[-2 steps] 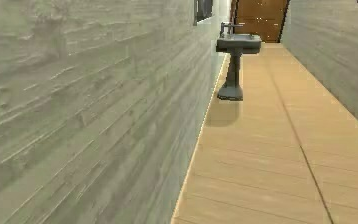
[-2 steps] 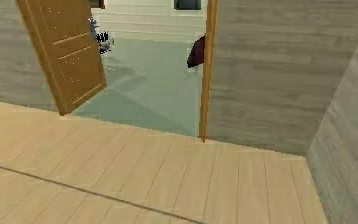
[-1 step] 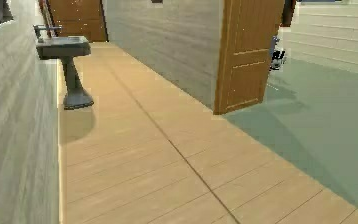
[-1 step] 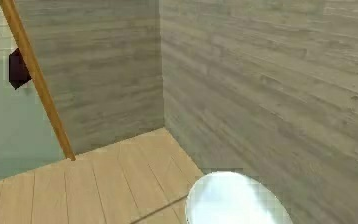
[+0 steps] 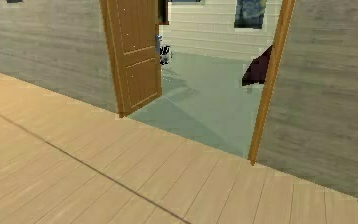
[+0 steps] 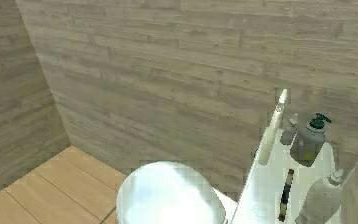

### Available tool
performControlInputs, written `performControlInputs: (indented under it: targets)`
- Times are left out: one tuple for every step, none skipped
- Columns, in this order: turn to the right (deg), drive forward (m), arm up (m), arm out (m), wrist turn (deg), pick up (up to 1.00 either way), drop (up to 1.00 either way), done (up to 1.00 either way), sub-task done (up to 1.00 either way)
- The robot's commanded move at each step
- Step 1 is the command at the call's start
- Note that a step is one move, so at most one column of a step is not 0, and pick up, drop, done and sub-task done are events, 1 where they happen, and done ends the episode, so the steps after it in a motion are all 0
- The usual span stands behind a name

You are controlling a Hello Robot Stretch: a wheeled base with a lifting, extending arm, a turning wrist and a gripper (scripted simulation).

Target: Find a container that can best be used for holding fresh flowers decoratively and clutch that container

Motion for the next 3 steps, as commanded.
performControlInputs:
  targets:
    - [0.0, 0.35, 0.0, 0.0, 0.0, 0.0, 0.0, 0.0, 0.0]
    - [0.0, 1.0, 0.0, 0.0, 0.0, 0.0, 0.0, 0.0, 0.0]
    - [3.0, 0.0, 0.0, 0.0, 0.0, 0.0, 0.0, 0.0, 0.0]
